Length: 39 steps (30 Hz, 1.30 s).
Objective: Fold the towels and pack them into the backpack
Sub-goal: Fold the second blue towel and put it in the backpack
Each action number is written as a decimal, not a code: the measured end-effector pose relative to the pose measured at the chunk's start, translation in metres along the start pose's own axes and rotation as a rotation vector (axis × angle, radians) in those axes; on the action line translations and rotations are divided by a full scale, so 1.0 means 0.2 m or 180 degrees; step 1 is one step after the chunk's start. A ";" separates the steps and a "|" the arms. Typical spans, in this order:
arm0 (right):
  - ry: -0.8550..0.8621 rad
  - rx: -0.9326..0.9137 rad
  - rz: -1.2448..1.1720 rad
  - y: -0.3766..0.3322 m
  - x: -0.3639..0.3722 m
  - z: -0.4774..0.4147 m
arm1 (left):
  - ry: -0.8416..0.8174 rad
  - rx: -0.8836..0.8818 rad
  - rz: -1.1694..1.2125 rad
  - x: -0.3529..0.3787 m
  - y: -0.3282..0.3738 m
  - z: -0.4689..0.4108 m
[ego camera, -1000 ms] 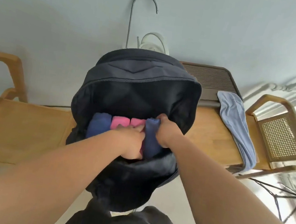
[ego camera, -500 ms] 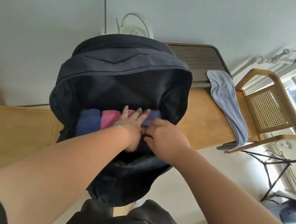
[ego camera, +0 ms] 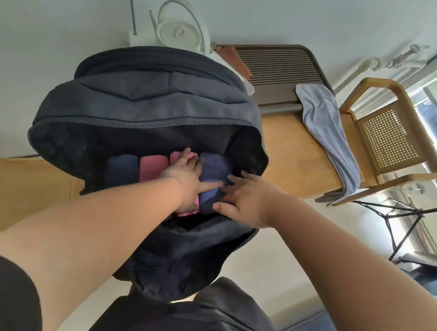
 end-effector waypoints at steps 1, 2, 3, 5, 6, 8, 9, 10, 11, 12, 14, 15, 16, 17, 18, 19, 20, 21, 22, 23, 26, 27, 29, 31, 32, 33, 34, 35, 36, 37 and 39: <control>0.0302 -0.0099 -0.0027 0.00 -0.03 0.03 | 0.0002 0.0000 -0.0045 0.00 0.00 0.00; 0.0699 -0.0191 -0.0031 0.00 -0.06 0.06 | 0.0032 0.0014 -0.0096 0.00 0.00 0.00; 0.1208 -0.0240 -0.0027 0.02 -0.11 0.10 | 0.0118 0.0063 -0.0168 -0.02 0.02 0.00; 0.2279 -0.0026 -0.0049 0.08 -0.21 0.22 | 0.0480 0.0257 -0.0396 -0.09 0.08 0.01; 0.2606 0.0186 -0.0053 0.11 -0.24 0.27 | 0.0670 0.0373 -0.0508 -0.12 0.12 0.01; 0.2712 0.0480 -0.0073 0.17 -0.26 0.29 | 0.0847 0.0529 -0.0560 -0.14 0.18 0.01; 0.2608 0.0518 -0.0139 0.18 -0.26 0.28 | 0.0815 0.0542 -0.0485 -0.13 0.19 0.00; 0.2466 0.0525 -0.0219 0.20 -0.25 0.26 | 0.0741 0.0524 -0.0376 -0.11 0.19 -0.01; 0.2329 0.0529 -0.0310 0.22 -0.25 0.24 | 0.0657 0.0505 -0.0269 -0.09 0.18 -0.02; 0.2232 0.0541 -0.0405 0.23 -0.25 0.23 | 0.0584 0.0491 -0.0193 -0.08 0.17 -0.02; 0.2139 0.0575 -0.0558 0.27 -0.24 0.20 | 0.0446 0.0484 -0.0164 -0.05 0.15 -0.05; 0.2094 0.0578 -0.0604 0.28 -0.23 0.19 | 0.0371 0.0472 -0.0163 -0.03 0.15 -0.06; 0.2048 0.0573 -0.0644 0.29 -0.23 0.18 | 0.0297 0.0448 -0.0165 -0.03 0.15 -0.06; 0.2009 0.0571 -0.0675 0.30 -0.22 0.17 | 0.0234 0.0424 -0.0179 -0.02 0.16 -0.07; 0.1984 0.0569 -0.0686 0.31 -0.22 0.16 | 0.0179 0.0403 -0.0215 -0.02 0.17 -0.07; 0.1982 0.0563 -0.0683 0.31 -0.23 0.16 | 0.0122 0.0399 -0.0265 -0.03 0.17 -0.07; 0.1997 0.0545 -0.0670 0.31 -0.23 0.15 | 0.0082 0.0422 -0.0315 -0.03 0.18 -0.06; 0.2022 0.0518 -0.0653 0.30 -0.23 0.15 | 0.0071 0.0465 -0.0319 -0.05 0.18 -0.05; 0.2054 0.0485 -0.0631 0.29 -0.23 0.15 | 0.0100 0.0514 -0.0243 -0.07 0.17 -0.03; 0.2101 0.0447 -0.0609 0.28 -0.23 0.16 | 0.0172 0.0543 -0.0095 -0.09 0.16 -0.01; 0.2474 0.0257 -0.0530 0.26 -0.23 0.23 | 0.0609 0.0414 0.0486 -0.20 0.08 0.09; 0.2657 0.0198 -0.0480 0.25 -0.23 0.25 | 0.0832 0.0307 0.0687 -0.25 0.05 0.13; 0.3059 0.0147 -0.0376 0.26 -0.24 0.31 | 0.1465 -0.0021 0.1013 -0.37 -0.02 0.22; 0.3356 0.0186 -0.0381 0.30 -0.25 0.36 | 0.2143 -0.0232 0.1229 -0.48 -0.02 0.33; 0.3428 0.0214 -0.0434 0.34 -0.25 0.37 | 0.2397 -0.0225 0.1318 -0.55 0.01 0.37; 0.3470 0.0236 -0.0507 0.38 -0.25 0.38 | 0.2610 -0.0169 0.1392 -0.62 0.05 0.40; 0.3492 0.0256 -0.0588 0.43 -0.25 0.39 | 0.2800 -0.0085 0.1402 -0.69 0.10 0.42; 0.3502 0.0284 -0.0669 0.49 -0.24 0.40 | 0.2964 -0.0007 0.1354 -0.77 0.14 0.42; 0.3500 0.0321 -0.0756 0.56 -0.23 0.40 | 0.3077 0.0034 0.1300 -0.86 0.19 0.41; 0.3485 0.0357 -0.0848 0.63 -0.22 0.41 | 0.3139 0.0042 0.1265 -0.94 0.23 0.38; 0.3384 0.0423 -0.1029 0.80 -0.19 0.45 | 0.3135 -0.0023 0.1255 -1.07 0.30 0.28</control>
Point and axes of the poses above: each hand's wrist, its own z-axis away from the middle knuckle, its own x-axis out of the palm, y = z × x, the point moved 9 cm from there along -z, towards the middle knuckle, and after that the axes turned 6 degrees about y, right-handed, at the moved point
